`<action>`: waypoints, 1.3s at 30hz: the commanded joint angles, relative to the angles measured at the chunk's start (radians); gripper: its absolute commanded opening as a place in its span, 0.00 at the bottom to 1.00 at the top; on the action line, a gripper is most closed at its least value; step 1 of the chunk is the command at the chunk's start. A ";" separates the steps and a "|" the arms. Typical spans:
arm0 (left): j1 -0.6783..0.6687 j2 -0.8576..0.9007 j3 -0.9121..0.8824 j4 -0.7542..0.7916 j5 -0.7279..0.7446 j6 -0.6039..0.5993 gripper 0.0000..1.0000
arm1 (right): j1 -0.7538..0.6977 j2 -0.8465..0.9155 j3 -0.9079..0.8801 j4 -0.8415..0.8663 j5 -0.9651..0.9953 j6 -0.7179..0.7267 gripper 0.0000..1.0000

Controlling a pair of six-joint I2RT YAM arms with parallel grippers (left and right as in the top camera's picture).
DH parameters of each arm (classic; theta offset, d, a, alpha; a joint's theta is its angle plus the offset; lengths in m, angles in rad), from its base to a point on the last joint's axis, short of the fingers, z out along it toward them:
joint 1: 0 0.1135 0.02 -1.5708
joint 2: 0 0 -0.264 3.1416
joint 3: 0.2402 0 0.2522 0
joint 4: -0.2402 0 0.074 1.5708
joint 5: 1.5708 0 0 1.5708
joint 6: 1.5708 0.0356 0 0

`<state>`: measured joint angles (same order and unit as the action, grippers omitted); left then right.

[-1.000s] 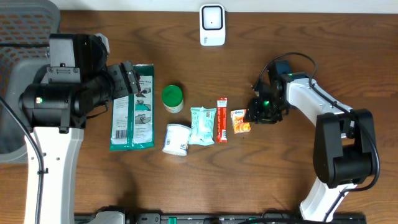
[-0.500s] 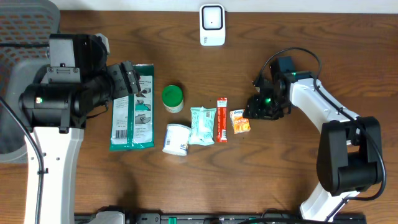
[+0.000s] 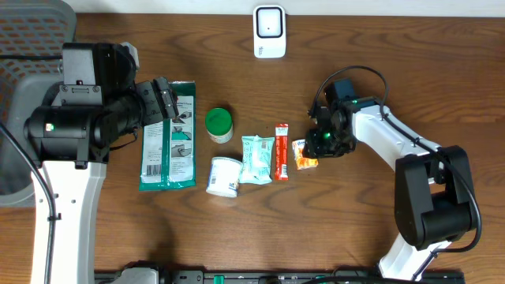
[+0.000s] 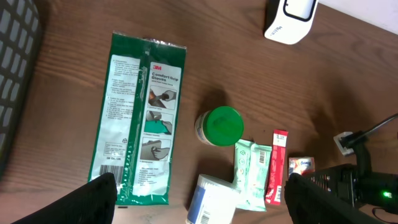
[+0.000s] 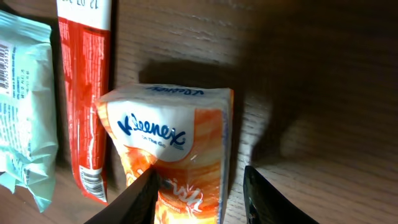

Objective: Scan the item barcode
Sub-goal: 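Grasp the orange Kleenex tissue pack with the right gripper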

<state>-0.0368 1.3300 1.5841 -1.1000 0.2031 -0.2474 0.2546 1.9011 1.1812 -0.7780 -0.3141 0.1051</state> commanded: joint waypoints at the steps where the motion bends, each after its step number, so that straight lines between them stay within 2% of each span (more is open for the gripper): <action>1: -0.002 -0.004 -0.004 -0.003 -0.006 -0.002 0.86 | -0.005 0.008 -0.002 0.003 0.013 -0.011 0.40; 5: -0.002 -0.004 -0.004 -0.003 -0.006 -0.002 0.86 | -0.022 0.007 0.018 0.001 -0.165 -0.044 0.41; 8: -0.002 -0.004 -0.004 -0.003 -0.006 -0.002 0.86 | -0.045 0.007 0.026 0.000 -0.216 -0.043 0.41; 17: -0.002 -0.004 -0.004 -0.003 -0.006 -0.002 0.86 | -0.097 0.007 0.019 -0.010 -0.214 -0.043 0.43; 27: -0.002 -0.004 -0.004 -0.003 -0.006 -0.002 0.86 | -0.036 0.008 -0.074 0.106 -0.208 -0.030 0.42; 32: -0.002 -0.004 -0.004 -0.003 -0.006 -0.002 0.86 | -0.026 0.008 -0.132 0.140 -0.046 0.042 0.42; 34: -0.002 -0.004 -0.004 -0.003 -0.006 -0.002 0.86 | -0.026 0.008 -0.146 0.154 -0.036 0.049 0.41; 38: -0.002 -0.004 -0.004 -0.003 -0.006 -0.002 0.86 | -0.026 0.008 -0.148 0.179 -0.142 0.055 0.33; 39: -0.002 -0.004 -0.004 -0.003 -0.006 -0.002 0.86 | -0.028 0.008 -0.146 0.184 -0.175 0.055 0.27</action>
<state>-0.0368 1.3300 1.5841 -1.1000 0.2031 -0.2474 0.2199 1.8828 1.0626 -0.6010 -0.4988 0.1432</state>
